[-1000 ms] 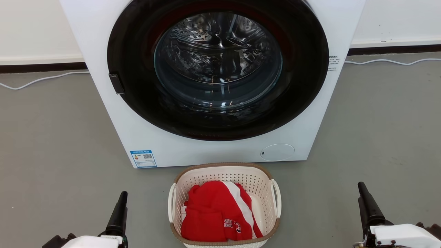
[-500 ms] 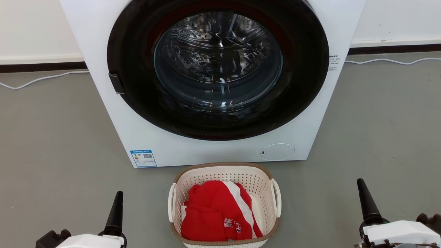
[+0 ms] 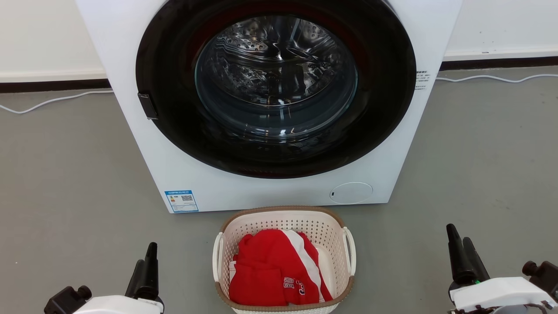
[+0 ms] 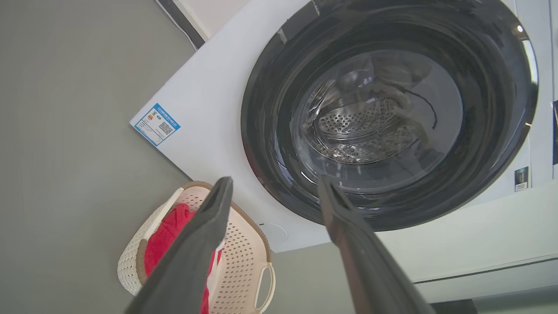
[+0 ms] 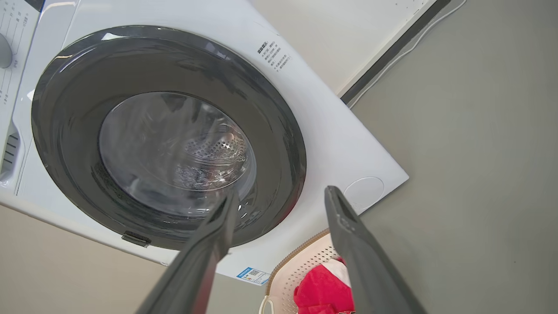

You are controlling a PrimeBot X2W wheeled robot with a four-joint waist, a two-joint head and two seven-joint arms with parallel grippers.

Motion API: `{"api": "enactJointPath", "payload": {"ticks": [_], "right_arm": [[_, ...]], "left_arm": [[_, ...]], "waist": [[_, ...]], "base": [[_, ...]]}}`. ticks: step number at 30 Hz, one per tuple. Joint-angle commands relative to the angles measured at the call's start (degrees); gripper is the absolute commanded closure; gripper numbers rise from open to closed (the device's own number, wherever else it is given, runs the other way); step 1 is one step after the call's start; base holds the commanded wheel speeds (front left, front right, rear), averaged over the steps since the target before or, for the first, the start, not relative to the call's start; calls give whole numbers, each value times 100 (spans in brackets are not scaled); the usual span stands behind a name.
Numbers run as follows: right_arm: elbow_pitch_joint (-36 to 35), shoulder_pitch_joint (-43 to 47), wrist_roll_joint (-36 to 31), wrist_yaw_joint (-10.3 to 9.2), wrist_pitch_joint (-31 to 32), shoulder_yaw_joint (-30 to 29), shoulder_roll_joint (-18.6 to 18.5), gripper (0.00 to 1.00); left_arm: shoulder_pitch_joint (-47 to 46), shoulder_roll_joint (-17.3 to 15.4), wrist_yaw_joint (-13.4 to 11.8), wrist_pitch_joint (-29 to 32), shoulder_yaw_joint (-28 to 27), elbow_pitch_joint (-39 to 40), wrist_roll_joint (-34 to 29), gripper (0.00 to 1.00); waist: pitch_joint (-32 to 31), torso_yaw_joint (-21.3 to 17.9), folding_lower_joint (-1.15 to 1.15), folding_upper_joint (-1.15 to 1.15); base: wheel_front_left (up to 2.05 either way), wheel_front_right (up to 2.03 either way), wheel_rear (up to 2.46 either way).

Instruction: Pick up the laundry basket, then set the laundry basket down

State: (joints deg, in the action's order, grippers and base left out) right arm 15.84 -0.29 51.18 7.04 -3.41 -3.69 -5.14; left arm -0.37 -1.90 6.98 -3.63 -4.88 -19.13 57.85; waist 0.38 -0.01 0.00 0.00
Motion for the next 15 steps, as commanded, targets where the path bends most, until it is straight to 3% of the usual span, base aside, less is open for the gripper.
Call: {"api": "enactJointPath", "payload": {"ticks": [1,15], "right_arm": [[-137,-287,-200,22,-93,74,-126,0],[-35,-405,-1210,27,-329,217,-249,0]], "left_arm": [[-248,-48,7,-71,-74,113,-209,0],[-238,-59,15,-307,-101,104,-1173,0]], "waist": [[-1,-1,0,0],[-9,12,0,0]], "base": [[0,0,0],[0,0,0]]}}
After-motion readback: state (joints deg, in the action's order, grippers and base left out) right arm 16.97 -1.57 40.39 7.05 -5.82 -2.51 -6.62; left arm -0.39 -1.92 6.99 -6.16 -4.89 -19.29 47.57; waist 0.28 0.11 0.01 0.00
